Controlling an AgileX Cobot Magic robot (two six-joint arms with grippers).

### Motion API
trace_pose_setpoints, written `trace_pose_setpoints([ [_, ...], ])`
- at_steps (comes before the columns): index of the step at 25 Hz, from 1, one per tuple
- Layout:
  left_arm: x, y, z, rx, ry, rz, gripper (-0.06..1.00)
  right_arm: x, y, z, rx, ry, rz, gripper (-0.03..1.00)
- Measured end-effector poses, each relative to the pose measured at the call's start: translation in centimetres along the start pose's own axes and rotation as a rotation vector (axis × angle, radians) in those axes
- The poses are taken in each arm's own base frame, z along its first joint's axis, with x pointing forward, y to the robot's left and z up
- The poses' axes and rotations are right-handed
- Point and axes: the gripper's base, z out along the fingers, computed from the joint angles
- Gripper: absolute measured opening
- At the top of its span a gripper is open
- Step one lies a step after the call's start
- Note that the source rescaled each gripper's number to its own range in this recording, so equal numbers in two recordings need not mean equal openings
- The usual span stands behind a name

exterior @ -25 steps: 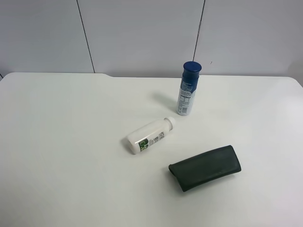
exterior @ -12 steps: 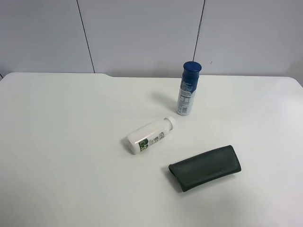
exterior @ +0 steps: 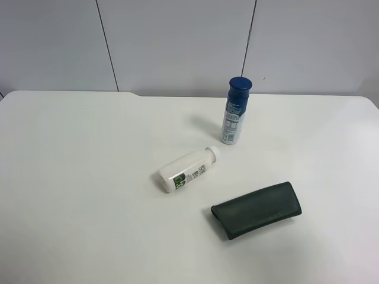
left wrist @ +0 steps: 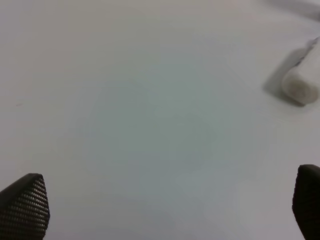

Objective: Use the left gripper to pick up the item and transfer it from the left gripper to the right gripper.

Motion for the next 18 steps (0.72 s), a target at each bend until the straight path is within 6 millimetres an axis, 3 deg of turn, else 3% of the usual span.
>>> trace_pose_setpoints([
  [12, 0.05, -0.18, -0.09, -0.232, -0.004, -0.114, 1.00, 0.00, -0.01, 0.00, 0.001, 0.000, 0.002, 1.00],
  [18, 0.05, -0.20, -0.09, -0.257, -0.004, -0.126, 1.00, 0.00, -0.01, 0.00, 0.001, 0.000, 0.002, 1.00],
])
